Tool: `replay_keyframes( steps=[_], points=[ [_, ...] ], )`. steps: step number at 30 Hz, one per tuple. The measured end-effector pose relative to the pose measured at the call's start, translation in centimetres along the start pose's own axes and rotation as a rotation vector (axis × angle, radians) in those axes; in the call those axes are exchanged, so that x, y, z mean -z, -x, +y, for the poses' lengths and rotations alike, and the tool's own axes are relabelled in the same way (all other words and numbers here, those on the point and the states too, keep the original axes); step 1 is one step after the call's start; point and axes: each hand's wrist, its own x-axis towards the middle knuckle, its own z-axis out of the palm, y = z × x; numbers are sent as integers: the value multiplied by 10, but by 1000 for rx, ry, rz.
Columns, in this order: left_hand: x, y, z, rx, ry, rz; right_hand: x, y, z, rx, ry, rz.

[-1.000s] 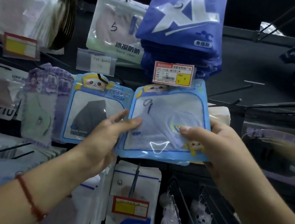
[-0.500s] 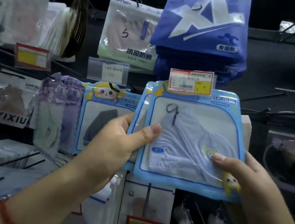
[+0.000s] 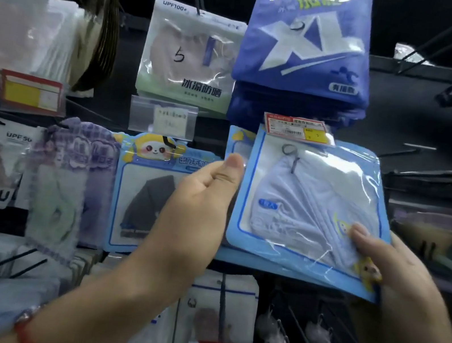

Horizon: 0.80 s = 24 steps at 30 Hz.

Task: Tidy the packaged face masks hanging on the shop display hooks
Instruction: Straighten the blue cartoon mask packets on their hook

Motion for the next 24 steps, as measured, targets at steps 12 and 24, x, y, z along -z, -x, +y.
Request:
replay_keyframes(
  steps=[12, 24],
  points=[
    [29, -18, -3, -22, 168, -232, 7, 12, -2, 4, 250, 6],
    [103, -22, -27, -80, -137, -115, -28, 1, 45, 117, 826, -43]
  ],
)
